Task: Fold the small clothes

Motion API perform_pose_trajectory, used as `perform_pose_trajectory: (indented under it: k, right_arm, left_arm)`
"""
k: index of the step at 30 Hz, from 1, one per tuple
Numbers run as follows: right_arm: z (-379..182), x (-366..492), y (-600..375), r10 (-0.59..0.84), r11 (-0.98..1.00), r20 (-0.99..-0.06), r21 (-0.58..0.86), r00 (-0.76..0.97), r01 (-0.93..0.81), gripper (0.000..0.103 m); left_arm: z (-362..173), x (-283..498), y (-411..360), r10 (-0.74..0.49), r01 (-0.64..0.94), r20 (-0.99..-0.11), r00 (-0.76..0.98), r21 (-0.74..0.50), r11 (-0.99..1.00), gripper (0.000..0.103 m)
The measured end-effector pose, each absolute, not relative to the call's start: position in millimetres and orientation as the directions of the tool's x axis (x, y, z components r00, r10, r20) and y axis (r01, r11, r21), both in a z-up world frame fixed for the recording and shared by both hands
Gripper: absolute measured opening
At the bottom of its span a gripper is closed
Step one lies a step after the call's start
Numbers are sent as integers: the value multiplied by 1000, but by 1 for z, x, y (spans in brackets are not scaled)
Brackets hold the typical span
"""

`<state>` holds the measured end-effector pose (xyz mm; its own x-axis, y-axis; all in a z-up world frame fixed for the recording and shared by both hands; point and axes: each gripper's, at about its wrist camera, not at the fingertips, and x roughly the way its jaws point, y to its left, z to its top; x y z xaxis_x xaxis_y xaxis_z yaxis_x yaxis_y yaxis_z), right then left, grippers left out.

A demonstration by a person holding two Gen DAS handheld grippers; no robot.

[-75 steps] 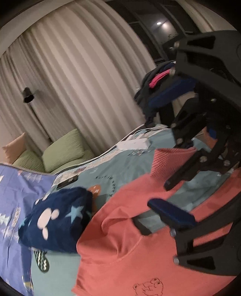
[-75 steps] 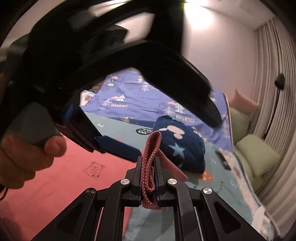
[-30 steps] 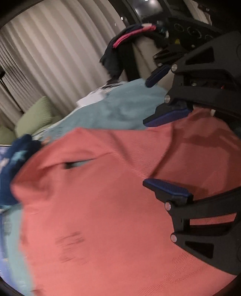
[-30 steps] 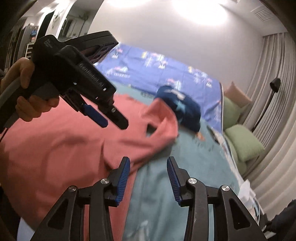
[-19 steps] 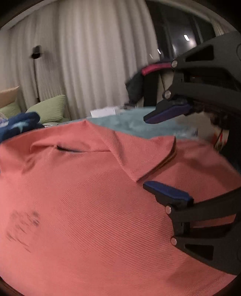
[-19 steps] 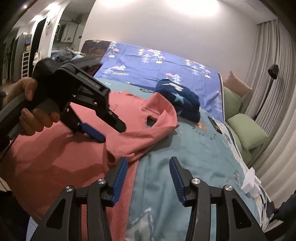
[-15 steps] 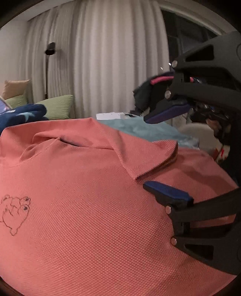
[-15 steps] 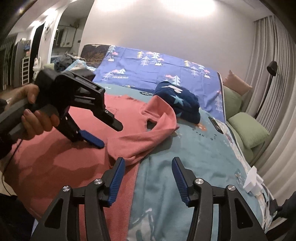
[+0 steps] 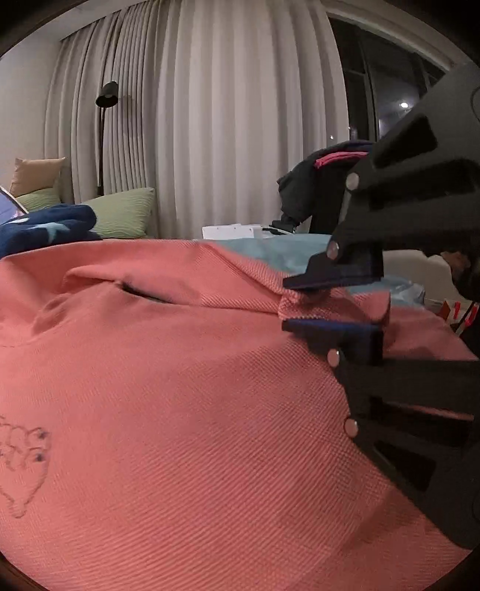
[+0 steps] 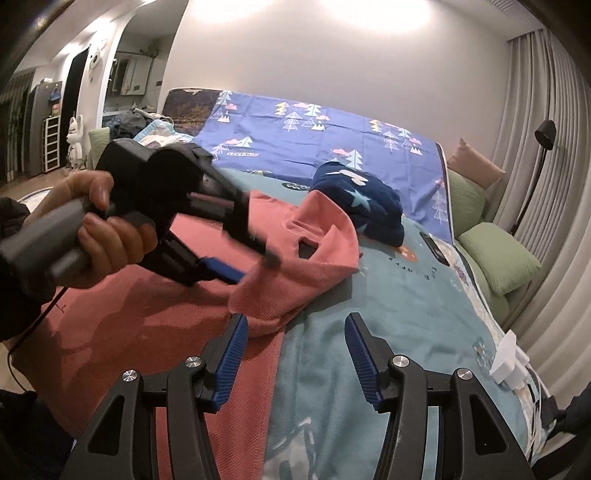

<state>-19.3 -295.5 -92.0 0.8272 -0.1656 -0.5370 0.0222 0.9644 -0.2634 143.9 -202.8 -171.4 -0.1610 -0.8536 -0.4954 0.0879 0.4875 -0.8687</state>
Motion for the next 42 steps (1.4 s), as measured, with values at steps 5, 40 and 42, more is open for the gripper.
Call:
perform_pose_trajectory:
  k: [5, 40, 42]
  right_arm:
    - [-91, -20, -292, -163, 963, -537, -271, 828, 14, 56]
    - [-39, 110, -114, -186, 854, -141, -513, 972, 89, 6]
    - [-36, 119, -102, -162, 863, -147, -501, 976, 68, 6]
  left_arm:
    - [-169, 147, -198, -858, 84, -504, -96, -863, 497, 8]
    - [0, 240, -50, -919, 344, -318, 234, -856, 385, 8]
    - [-5, 250, -29, -911, 318, -319, 263, -862, 394, 8]
